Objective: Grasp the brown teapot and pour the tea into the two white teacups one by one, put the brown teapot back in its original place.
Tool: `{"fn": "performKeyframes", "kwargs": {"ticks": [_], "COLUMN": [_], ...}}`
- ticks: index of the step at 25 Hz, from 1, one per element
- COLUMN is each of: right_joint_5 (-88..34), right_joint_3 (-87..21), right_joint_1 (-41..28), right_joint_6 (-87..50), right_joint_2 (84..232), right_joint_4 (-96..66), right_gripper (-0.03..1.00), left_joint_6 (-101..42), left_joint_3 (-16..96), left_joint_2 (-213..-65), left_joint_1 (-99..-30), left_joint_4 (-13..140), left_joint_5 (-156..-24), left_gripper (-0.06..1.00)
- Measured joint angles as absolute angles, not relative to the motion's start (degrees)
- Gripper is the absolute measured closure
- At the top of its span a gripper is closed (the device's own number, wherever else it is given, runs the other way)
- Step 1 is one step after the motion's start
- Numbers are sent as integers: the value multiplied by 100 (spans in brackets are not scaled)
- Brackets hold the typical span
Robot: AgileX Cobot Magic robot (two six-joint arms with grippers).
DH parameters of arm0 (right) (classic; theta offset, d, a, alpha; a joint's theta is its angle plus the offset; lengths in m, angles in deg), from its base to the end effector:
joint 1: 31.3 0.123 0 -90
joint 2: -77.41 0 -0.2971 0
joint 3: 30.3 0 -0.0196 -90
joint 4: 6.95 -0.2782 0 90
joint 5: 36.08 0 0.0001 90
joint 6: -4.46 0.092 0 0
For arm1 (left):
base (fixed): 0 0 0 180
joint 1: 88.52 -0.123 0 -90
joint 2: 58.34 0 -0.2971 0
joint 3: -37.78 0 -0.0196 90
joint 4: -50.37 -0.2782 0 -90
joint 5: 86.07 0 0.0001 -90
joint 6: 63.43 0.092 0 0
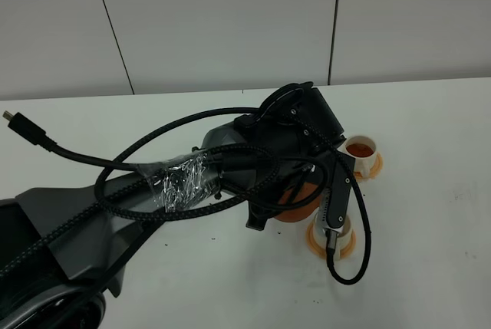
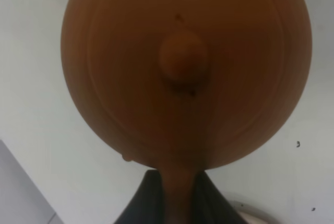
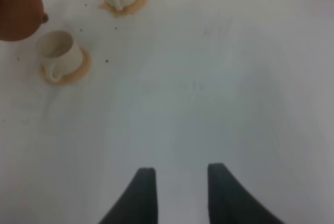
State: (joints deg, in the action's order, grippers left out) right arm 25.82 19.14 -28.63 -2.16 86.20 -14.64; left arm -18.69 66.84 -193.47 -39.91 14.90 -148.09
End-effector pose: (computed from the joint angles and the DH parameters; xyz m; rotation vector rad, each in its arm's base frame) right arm 0.0112 0.0114 0.2859 -0.1745 2.0838 0.1205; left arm 0.3702 -0.3487 0.1989 2.2580 1.6677 0.8205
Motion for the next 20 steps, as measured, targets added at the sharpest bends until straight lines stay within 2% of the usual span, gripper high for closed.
{"fn": "performKeyframes", "kwargs": {"ticks": [20], "right_joint_5": [2582], "right_joint_3": [1914], "right_joint_1": [-2863], "right_joint_6": [-216], "right_joint_2": [8620], "right_joint_4": [-1464], "right_gripper": [73], "left_joint_6": [-1869], "left_joint_3": [6684], "left_joint_2": [-19347], "left_joint_1": [-3870], "left_joint_4": [1243], "left_joint_5": [-14862], "left_gripper": [78]}}
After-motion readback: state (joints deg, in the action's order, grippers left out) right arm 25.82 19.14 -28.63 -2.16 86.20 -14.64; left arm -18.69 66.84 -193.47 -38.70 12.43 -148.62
